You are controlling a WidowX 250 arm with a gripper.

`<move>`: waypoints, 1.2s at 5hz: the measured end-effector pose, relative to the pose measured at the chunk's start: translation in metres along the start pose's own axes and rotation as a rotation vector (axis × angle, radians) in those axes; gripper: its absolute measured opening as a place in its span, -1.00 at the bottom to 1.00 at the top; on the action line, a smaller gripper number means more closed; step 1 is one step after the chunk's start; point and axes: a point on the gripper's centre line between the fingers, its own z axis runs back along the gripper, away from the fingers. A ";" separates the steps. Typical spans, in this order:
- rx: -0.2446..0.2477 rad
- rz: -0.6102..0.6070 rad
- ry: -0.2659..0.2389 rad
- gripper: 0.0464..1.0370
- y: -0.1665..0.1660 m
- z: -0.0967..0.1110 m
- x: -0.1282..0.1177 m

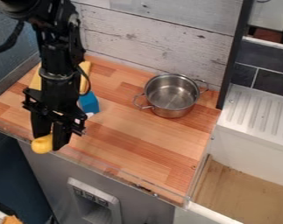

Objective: He takes the knife and puts it on the underside of the table

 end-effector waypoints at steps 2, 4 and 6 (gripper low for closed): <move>0.049 0.012 0.059 -0.19 0.013 -0.018 0.004; 0.054 0.081 0.051 -0.19 0.028 -0.015 0.026; 0.012 0.097 0.029 -0.19 0.029 -0.011 0.050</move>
